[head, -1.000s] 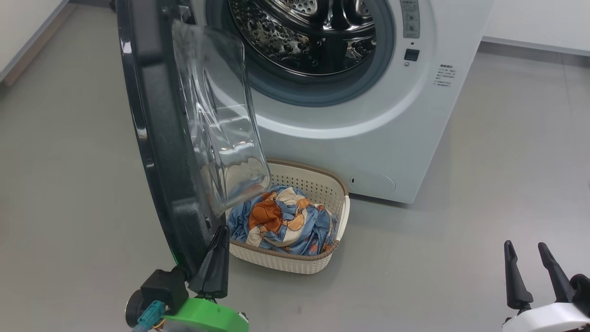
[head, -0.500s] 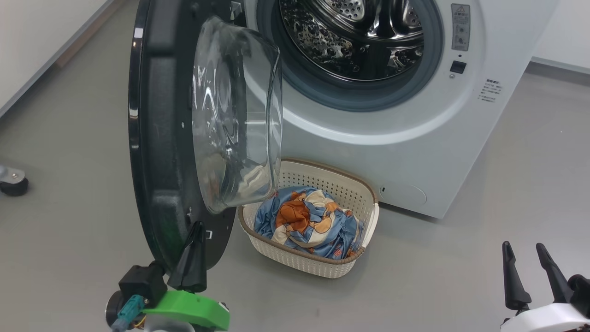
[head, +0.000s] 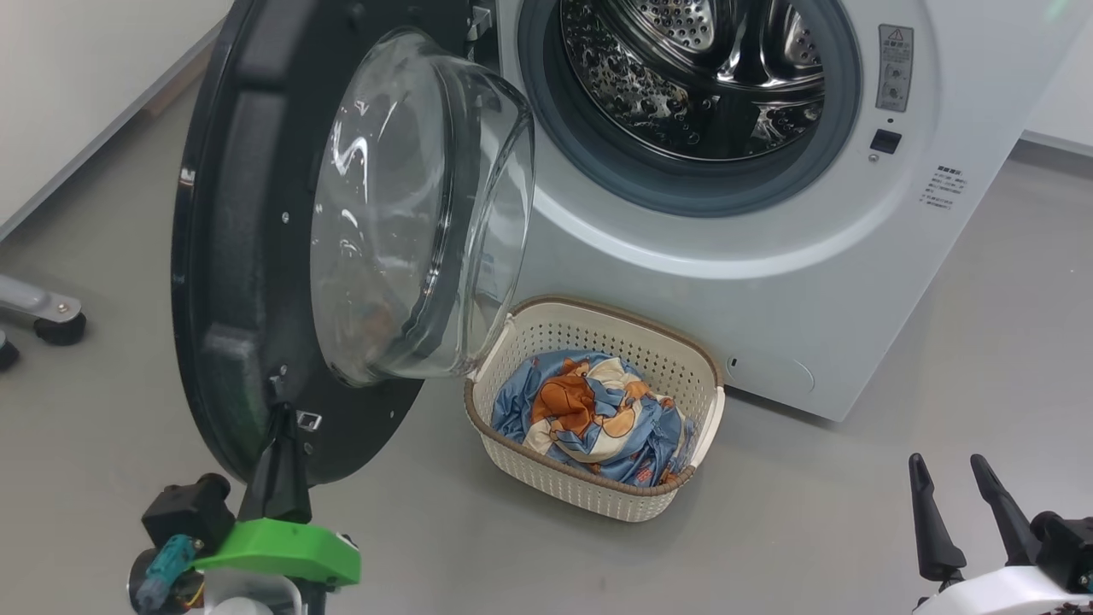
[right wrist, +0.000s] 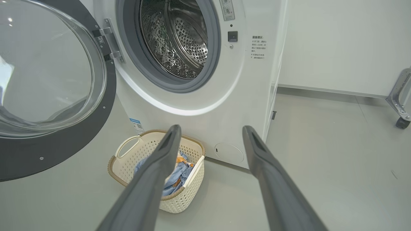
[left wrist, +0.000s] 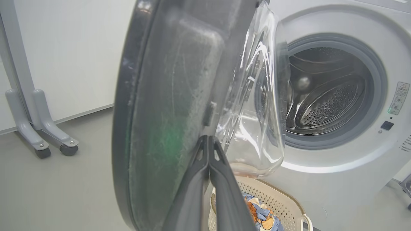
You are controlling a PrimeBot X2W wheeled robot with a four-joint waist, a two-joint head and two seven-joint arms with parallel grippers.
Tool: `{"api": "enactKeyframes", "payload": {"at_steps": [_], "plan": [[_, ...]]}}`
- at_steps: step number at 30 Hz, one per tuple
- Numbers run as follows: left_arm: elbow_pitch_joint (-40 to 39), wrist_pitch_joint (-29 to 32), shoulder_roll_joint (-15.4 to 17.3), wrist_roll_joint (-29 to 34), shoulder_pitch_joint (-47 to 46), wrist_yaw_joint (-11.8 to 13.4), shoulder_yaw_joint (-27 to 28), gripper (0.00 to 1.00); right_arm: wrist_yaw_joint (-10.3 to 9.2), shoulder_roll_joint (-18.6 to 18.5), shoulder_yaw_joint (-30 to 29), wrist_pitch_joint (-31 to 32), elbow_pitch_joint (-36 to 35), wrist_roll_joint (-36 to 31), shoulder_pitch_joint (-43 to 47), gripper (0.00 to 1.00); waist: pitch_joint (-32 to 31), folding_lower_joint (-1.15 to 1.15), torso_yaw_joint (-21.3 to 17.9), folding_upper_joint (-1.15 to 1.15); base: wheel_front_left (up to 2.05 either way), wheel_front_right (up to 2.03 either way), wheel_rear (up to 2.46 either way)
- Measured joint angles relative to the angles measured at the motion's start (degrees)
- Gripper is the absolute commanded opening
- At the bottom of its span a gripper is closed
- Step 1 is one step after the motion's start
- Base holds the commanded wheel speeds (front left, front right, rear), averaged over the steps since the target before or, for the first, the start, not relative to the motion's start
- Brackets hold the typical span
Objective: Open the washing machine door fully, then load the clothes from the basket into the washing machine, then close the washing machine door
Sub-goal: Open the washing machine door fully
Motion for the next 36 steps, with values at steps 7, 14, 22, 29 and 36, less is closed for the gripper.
{"api": "enactKeyframes", "payload": {"at_steps": [7, 14, 22, 29, 36], "plan": [[3.1, -0.3, -0.2, 0.2, -2.1, 0.0, 6.1, 0.00, -0.01, -1.6, 0.6, 0.0, 0.0, 0.0, 0.0, 1.00, 1.0, 0.00, -0.7, 0.00, 0.00, 0.00, 0.00], [5.9, -0.5, -0.3, 0.9, -5.4, 0.0, 12.6, 0.00, 0.00, -2.9, 0.7, 0.0, -0.1, 0.0, 0.0, 1.00, 2.9, 0.00, -1.8, 0.00, 0.00, 0.00, 0.00], [9.7, -0.6, -0.5, 2.9, -10.2, 0.0, 18.8, 0.00, 0.00, -4.3, 1.5, 0.0, -0.7, 0.0, -0.4, 1.00, 5.5, 0.00, -3.1, 0.00, 0.00, 0.00, 0.00], [12.0, -0.7, -0.5, 4.4, -12.9, 0.0, 23.4, 0.00, 0.00, -5.1, 1.9, 0.0, -0.7, 0.0, -0.9, 1.00, 7.1, 0.00, -4.3, 0.00, 0.00, 0.00, 0.00], [14.6, -0.7, -0.4, 7.3, -15.6, 0.1, 25.6, 0.00, 0.00, -5.3, 1.6, 0.0, -0.5, 0.5, -1.6, 1.00, 8.1, 0.00, -5.5, 0.00, 0.00, 0.00, 0.00]]}}
